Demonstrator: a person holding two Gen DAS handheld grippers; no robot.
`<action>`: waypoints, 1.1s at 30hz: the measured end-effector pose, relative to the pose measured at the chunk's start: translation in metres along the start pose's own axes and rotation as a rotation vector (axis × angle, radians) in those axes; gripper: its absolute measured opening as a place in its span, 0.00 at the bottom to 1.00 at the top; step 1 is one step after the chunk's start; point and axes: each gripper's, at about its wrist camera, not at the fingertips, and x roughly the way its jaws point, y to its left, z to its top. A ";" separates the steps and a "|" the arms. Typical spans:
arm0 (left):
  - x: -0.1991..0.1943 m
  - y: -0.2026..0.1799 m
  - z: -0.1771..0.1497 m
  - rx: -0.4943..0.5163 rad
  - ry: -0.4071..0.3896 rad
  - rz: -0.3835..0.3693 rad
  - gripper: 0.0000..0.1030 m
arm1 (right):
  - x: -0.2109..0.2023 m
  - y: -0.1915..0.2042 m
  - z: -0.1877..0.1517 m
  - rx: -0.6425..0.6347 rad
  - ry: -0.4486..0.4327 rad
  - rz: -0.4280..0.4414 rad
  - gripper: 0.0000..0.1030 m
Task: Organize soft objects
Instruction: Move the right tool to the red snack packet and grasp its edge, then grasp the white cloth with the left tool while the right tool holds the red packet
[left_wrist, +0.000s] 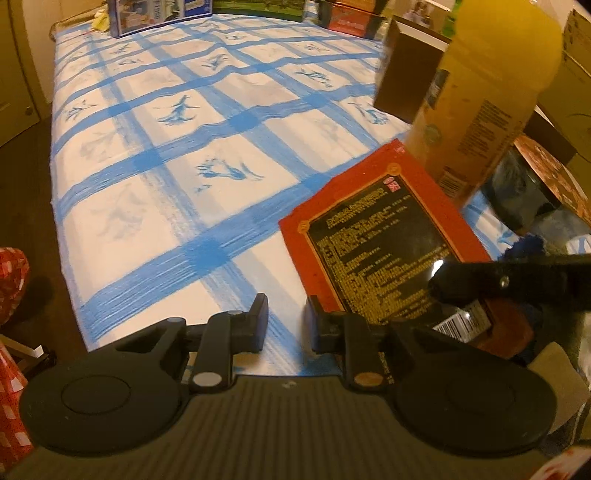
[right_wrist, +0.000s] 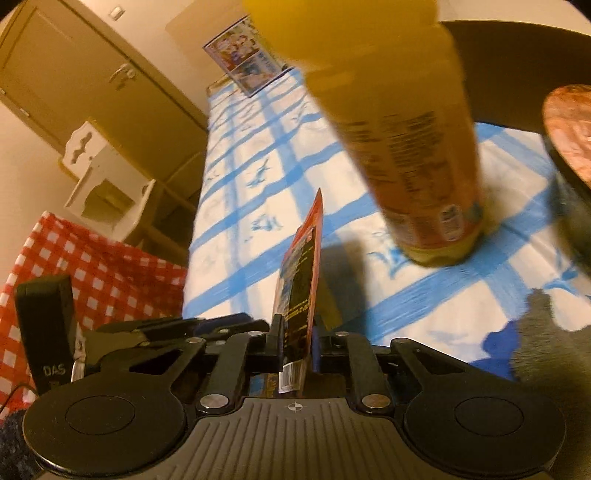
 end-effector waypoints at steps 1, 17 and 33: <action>-0.001 0.002 0.000 -0.004 -0.001 0.002 0.19 | 0.002 0.003 -0.001 -0.004 0.003 0.002 0.14; -0.021 0.013 -0.002 -0.045 -0.032 0.012 0.19 | 0.005 0.034 -0.014 -0.025 -0.044 0.021 0.01; -0.066 -0.056 -0.024 0.068 -0.061 -0.109 0.30 | -0.168 0.009 -0.062 0.089 -0.291 -0.126 0.01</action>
